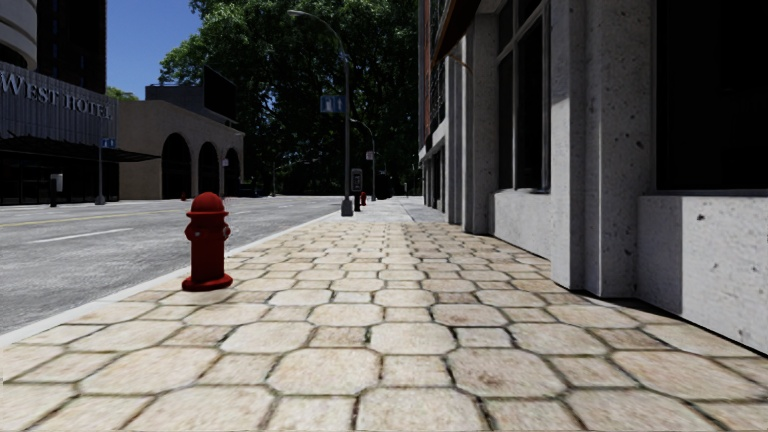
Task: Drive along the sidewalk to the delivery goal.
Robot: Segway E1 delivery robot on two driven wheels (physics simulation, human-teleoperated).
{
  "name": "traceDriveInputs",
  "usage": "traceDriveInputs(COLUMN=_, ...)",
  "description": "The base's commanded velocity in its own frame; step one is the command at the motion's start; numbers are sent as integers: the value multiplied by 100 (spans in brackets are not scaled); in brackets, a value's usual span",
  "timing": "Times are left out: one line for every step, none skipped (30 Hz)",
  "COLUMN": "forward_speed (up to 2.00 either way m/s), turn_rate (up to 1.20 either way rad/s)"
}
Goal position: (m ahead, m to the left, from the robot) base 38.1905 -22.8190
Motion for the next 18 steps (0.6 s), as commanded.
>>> traceDriveInputs(forward_speed=200, turn_rate=0)
traceDriveInputs(forward_speed=200, turn_rate=0)
traceDriveInputs(forward_speed=200, turn_rate=0)
traceDriveInputs(forward_speed=200, turn_rate=0)
traceDriveInputs(forward_speed=200, turn_rate=0)
traceDriveInputs(forward_speed=200, turn_rate=0)
traceDriveInputs(forward_speed=200, turn_rate=0)
traceDriveInputs(forward_speed=200, turn_rate=0)
traceDriveInputs(forward_speed=200, turn_rate=0)
traceDriveInputs(forward_speed=200, turn_rate=0)
traceDriveInputs(forward_speed=200, turn_rate=0)
traceDriveInputs(forward_speed=200, turn_rate=0)
traceDriveInputs(forward_speed=200, turn_rate=0)
traceDriveInputs(forward_speed=200, turn_rate=0)
traceDriveInputs(forward_speed=200, turn_rate=0)
traceDriveInputs(forward_speed=200, turn_rate=0)
traceDriveInputs(forward_speed=200, turn_rate=0)
traceDriveInputs(forward_speed=200, turn_rate=0)
